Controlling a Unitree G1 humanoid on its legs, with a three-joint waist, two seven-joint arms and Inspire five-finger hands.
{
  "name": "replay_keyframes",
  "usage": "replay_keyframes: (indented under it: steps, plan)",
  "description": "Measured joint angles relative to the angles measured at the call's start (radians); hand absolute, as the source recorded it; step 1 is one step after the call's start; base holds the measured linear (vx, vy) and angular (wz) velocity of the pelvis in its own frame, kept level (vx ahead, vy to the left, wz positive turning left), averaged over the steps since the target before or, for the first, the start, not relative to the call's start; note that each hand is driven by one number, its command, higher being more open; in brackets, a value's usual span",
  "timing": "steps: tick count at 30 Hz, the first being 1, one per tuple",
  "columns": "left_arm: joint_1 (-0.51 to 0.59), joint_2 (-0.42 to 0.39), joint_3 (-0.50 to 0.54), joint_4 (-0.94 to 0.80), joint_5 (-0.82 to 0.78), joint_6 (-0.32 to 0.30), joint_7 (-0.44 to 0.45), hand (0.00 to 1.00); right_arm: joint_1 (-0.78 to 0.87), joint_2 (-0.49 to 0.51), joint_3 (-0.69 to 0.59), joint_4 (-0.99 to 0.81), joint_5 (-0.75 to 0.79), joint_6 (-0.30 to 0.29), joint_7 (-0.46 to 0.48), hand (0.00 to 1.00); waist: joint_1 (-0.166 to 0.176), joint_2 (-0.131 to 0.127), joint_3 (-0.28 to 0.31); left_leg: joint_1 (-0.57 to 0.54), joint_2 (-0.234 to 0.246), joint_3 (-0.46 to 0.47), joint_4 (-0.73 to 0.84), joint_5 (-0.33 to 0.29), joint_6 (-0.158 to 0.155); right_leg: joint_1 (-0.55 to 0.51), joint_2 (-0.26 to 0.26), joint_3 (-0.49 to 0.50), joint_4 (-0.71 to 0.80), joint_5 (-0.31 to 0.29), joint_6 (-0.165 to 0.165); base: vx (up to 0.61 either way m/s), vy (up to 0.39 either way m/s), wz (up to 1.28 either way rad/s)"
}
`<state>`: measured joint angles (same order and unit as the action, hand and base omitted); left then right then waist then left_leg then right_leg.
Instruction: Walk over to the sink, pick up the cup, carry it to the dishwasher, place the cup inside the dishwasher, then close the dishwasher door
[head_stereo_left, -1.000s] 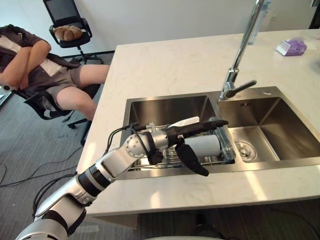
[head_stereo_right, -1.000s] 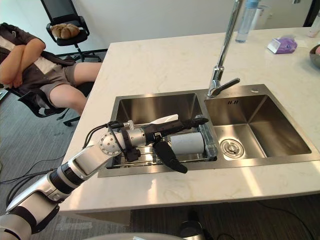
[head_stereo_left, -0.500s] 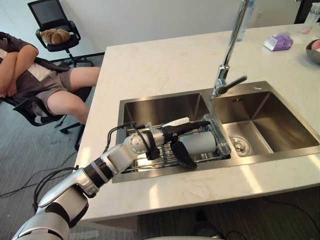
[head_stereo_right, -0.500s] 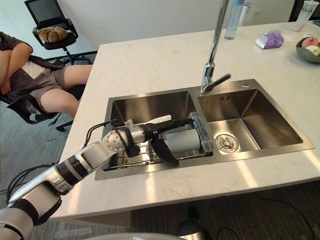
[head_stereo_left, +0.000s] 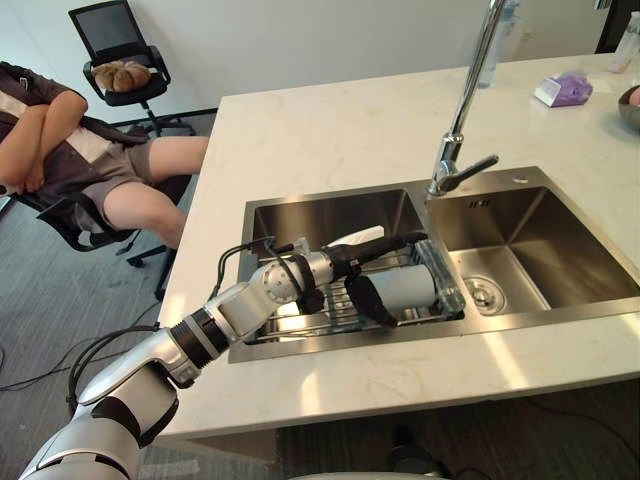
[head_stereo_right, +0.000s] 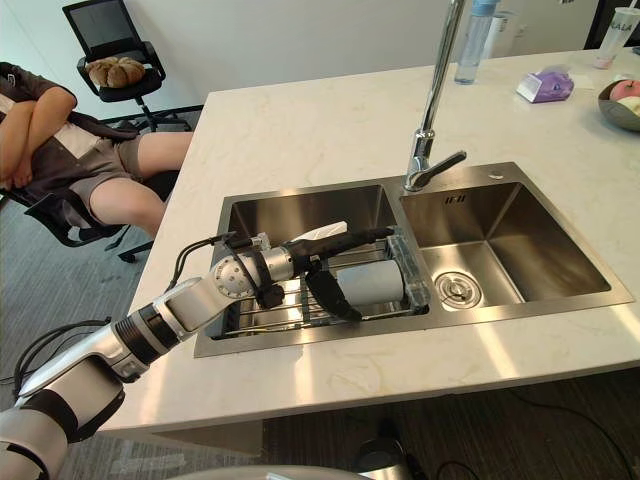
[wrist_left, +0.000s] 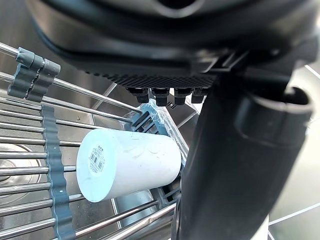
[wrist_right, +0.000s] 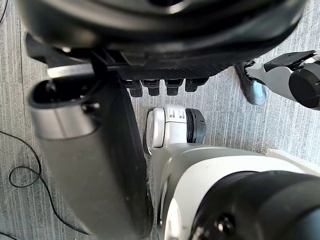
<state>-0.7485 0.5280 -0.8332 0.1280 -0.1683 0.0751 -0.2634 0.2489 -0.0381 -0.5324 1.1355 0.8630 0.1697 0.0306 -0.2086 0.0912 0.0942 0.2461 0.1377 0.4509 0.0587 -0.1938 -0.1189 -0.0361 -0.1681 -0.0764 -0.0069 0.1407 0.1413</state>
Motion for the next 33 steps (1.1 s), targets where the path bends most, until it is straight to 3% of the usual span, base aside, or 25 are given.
replay_keyframes:
  steps: [11,16,33]
  plan:
    - [-0.032,-0.052,-0.003,0.043,-0.042,0.026,0.019,1.0,0.043,0.016,0.016,-0.029,0.008,-0.005,0.003,1.0,-0.001,-0.01,-0.006,0.014,-0.002,0.006,-0.013,0.0,0.0,-0.008,0.0,0.005,0.029,-0.019,0.005,0.0,-0.005,-0.01]
    - [-0.033,-0.077,-0.005,0.087,-0.042,0.032,0.024,1.0,0.063,0.023,0.048,-0.054,0.008,-0.006,0.002,1.0,-0.001,-0.03,-0.019,0.021,-0.007,0.023,-0.016,0.001,0.0,-0.022,-0.001,0.019,0.049,-0.024,0.005,-0.02,-0.022,-0.07]
    - [-0.035,-0.141,-0.005,0.2,0.039,0.04,0.023,1.0,0.102,0.013,0.131,-0.098,0.018,-0.013,0.001,1.0,-0.001,-0.039,-0.032,0.027,-0.016,0.03,-0.026,0.007,0.001,-0.054,-0.011,0.025,0.115,-0.053,0.008,0.0,-0.003,0.0]
